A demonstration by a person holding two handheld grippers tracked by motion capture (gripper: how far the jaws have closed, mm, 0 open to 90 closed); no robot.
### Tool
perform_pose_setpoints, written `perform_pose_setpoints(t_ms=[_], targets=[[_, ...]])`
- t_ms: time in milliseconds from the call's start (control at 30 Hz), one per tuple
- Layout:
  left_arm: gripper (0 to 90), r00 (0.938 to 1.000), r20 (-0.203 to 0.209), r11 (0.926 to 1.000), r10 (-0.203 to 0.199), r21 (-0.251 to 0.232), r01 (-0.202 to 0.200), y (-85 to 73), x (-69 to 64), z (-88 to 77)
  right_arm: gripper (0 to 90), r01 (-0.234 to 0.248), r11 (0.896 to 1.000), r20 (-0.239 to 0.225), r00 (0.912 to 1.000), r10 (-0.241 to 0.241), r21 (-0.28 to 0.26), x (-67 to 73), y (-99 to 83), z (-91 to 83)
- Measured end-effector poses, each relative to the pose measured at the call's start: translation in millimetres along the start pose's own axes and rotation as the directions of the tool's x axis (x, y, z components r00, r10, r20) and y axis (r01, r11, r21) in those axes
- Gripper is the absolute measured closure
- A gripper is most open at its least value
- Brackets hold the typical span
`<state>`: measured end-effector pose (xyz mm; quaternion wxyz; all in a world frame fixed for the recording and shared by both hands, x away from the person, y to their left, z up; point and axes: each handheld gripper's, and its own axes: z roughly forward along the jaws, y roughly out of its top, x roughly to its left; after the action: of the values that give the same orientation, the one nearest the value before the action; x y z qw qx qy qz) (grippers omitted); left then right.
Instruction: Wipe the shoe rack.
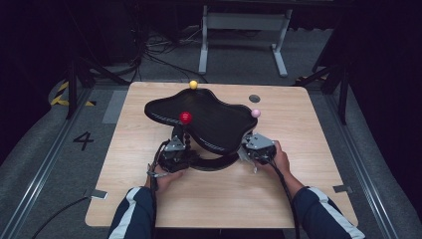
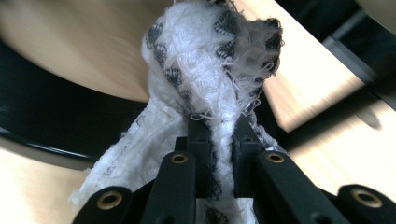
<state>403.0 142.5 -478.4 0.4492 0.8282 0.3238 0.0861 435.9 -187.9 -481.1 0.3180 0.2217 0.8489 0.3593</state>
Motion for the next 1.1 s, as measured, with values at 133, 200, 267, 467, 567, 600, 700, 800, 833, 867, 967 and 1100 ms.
perform_pose_setpoints(t_ms=[133, 200, 267, 467, 567, 600, 700, 800, 833, 867, 967, 1100], targets=[[72.8, 1.0, 0.0, 1.0, 0.0, 0.0, 0.0, 0.0, 0.0, 0.0, 81.4, -0.052, 0.998, 0.046, 0.9976, 0.051, 0.025, -18.7, -12.9, -0.7], [72.8, 1.0, 0.0, 1.0, 0.0, 0.0, 0.0, 0.0, 0.0, 0.0, 81.3, -0.058, 0.998, 0.054, 0.9969, 0.056, 0.029, -19.9, -13.6, -1.2], [72.7, 1.0, 0.001, 1.0, 0.0, 0.0, 0.0, 0.0, -0.1, -0.1, 81.3, -0.051, 0.998, 0.072, 0.9962, 0.049, 0.036, -22.3, -14.3, -3.0], [72.6, 1.0, 0.003, 1.0, 0.002, 0.004, -0.002, 0.1, 0.0, -0.4, 81.3, -0.094, 0.995, 0.104, 0.9905, 0.091, 0.026, -34.1, -17.9, -9.6], [72.6, 1.0, 0.001, 1.0, 0.001, 0.0, -0.001, 0.0, 0.0, -0.1, 81.4, -0.117, 0.993, 0.107, 0.9873, 0.118, -0.009, -38.8, -17.4, -15.6], [72.6, 1.0, 0.001, 1.0, 0.001, 0.0, -0.001, 0.0, -0.1, -0.1, 81.4, -0.12, 0.992, 0.113, 0.9861, 0.122, -0.027, -39.6, -16.0, -18.7], [72.6, 1.0, 0.004, 1.0, 0.002, 0.005, -0.002, 0.1, 0.0, -0.4, 81.4, -0.123, 0.989, 0.117, 0.9843, 0.132, -0.082, -42.4, -11.7, -27.0], [72.6, 1.0, 0.001, 1.0, 0.001, 0.0, -0.001, 0.0, -0.1, -0.1, 81.4, -0.131, 0.984, 0.116, 0.9826, 0.145, -0.121, -43.7, -6.8, -35.0], [72.6, 1.0, 0.004, 1.0, 0.002, 0.004, -0.002, 0.1, 0.0, -0.3, 81.4, -0.133, 0.984, 0.112, 0.983, 0.146, -0.115, -42.9, -7.3, -33.7], [72.6, 1.0, 0.005, 1.0, -0.003, 0.005, 0.003, 0.0, -0.3, -0.3, 81.4, -0.134, 0.985, 0.104, 0.9838, 0.146, -0.11, -41.6, -8.4, -30.6], [72.6, 1.0, 0.007, 1.0, -0.004, 0.002, 0.004, 0.0, -0.4, -0.1, 81.3, -0.129, 0.989, 0.074, 0.9882, 0.134, -0.073, -34.4, -9.4, -20.4], [73.3, 1.0, 0.006, 1.0, 0.001, 0.007, -0.001, 0.3, -0.3, -0.3, 81.0, -0.088, 0.996, 0.045, 0.995, 0.089, -0.014, -18.3, -7.7, -4.7]])
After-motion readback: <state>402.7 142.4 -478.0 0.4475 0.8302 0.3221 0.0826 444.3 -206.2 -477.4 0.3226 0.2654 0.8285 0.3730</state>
